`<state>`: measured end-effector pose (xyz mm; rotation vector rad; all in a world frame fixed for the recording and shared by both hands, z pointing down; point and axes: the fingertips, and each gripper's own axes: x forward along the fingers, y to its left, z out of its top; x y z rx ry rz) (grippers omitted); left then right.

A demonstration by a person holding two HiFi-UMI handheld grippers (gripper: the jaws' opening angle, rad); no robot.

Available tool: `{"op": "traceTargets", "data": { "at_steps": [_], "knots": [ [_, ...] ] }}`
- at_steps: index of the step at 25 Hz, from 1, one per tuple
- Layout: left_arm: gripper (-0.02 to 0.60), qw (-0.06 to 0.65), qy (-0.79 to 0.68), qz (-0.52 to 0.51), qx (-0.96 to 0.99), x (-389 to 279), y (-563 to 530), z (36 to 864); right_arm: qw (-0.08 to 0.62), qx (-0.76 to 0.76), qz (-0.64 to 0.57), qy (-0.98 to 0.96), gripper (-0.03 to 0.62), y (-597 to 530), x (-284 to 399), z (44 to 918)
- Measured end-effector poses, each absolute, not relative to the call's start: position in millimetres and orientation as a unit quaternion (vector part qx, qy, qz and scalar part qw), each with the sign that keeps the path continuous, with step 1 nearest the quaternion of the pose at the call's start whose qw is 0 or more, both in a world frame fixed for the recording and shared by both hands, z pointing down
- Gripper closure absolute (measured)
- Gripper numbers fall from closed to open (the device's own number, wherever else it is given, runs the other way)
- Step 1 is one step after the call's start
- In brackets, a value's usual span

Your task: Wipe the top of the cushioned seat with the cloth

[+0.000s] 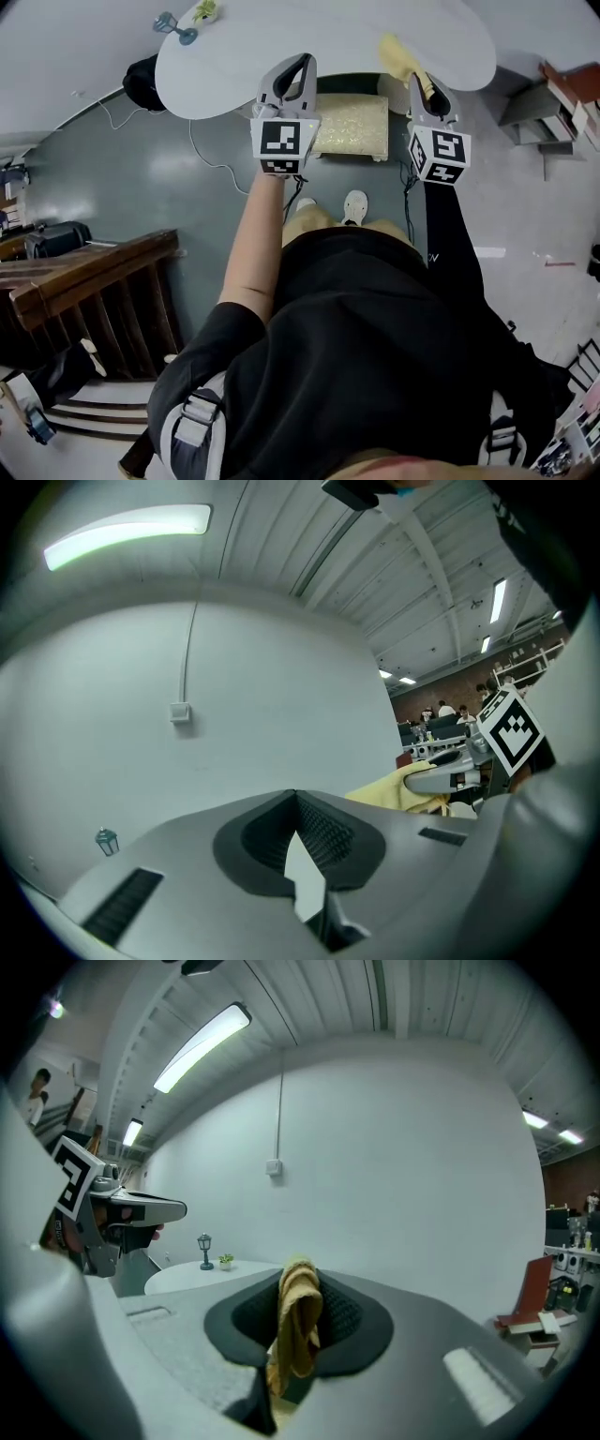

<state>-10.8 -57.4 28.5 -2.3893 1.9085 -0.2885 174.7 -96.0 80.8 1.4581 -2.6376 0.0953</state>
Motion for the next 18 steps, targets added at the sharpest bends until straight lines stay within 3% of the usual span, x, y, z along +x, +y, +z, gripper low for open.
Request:
{"op": "traceTargets", "data": {
  "at_steps": [18],
  "knots": [
    [0.575,0.074,0.627,-0.056,-0.773,-14,-57,-16,0.051,0.469,-0.004,-0.882,0.537,-98,158,51]
  ]
}}
